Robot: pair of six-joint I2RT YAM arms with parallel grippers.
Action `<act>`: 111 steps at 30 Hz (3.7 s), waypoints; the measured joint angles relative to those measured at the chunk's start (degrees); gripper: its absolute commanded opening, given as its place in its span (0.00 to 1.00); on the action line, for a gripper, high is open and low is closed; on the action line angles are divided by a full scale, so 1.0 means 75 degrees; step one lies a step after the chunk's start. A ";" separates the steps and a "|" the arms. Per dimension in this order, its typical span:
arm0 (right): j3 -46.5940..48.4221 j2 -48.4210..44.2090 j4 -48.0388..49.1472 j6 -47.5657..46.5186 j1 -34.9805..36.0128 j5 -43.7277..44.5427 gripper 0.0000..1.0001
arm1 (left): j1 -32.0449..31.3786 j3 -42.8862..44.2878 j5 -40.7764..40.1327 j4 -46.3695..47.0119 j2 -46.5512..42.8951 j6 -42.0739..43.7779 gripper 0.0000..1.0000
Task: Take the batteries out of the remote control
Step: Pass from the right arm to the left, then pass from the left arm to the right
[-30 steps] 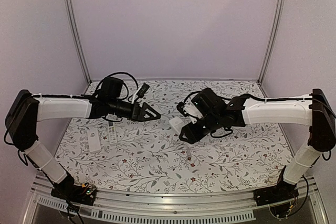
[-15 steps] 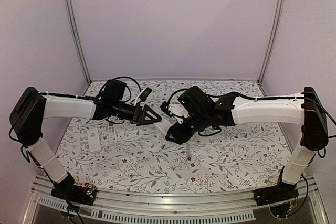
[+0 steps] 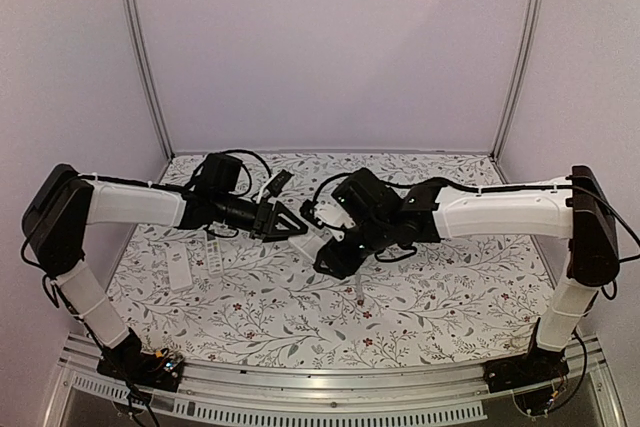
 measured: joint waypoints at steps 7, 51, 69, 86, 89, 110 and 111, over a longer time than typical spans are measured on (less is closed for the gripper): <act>0.0216 0.0044 -0.0134 -0.0181 0.0064 0.0221 0.44 | 0.0000 0.0000 0.0038 0.0003 0.0090 -0.0079 0.46; -0.0801 -0.0673 0.1026 0.0067 0.0239 0.1440 0.99 | 0.0117 -0.0259 0.0761 0.0857 0.0274 -0.0697 0.00; -0.4488 -0.3468 0.6239 0.4232 -0.0915 0.0618 0.98 | 0.0839 -0.1209 0.0740 0.3276 -0.1606 -0.1107 0.00; -0.3984 -0.2060 0.7918 0.4762 -0.0898 -0.1588 0.71 | 0.0691 -0.1428 0.1265 0.4395 -0.1603 -0.1737 0.00; -0.3824 -0.1955 0.7898 0.4672 -0.0868 -0.1821 0.63 | 0.0629 -0.1428 0.1358 0.4441 -0.1603 -0.1763 0.00; -0.3322 -0.1483 0.7787 0.4651 -0.0702 -0.2818 0.14 | 0.0484 -0.1425 0.1553 0.4634 -0.1411 -0.1915 0.05; -0.3322 -0.1483 0.7799 0.4701 -0.0702 -0.2873 0.12 | 0.0487 -0.1425 0.1600 0.4663 -0.1384 -0.1874 0.06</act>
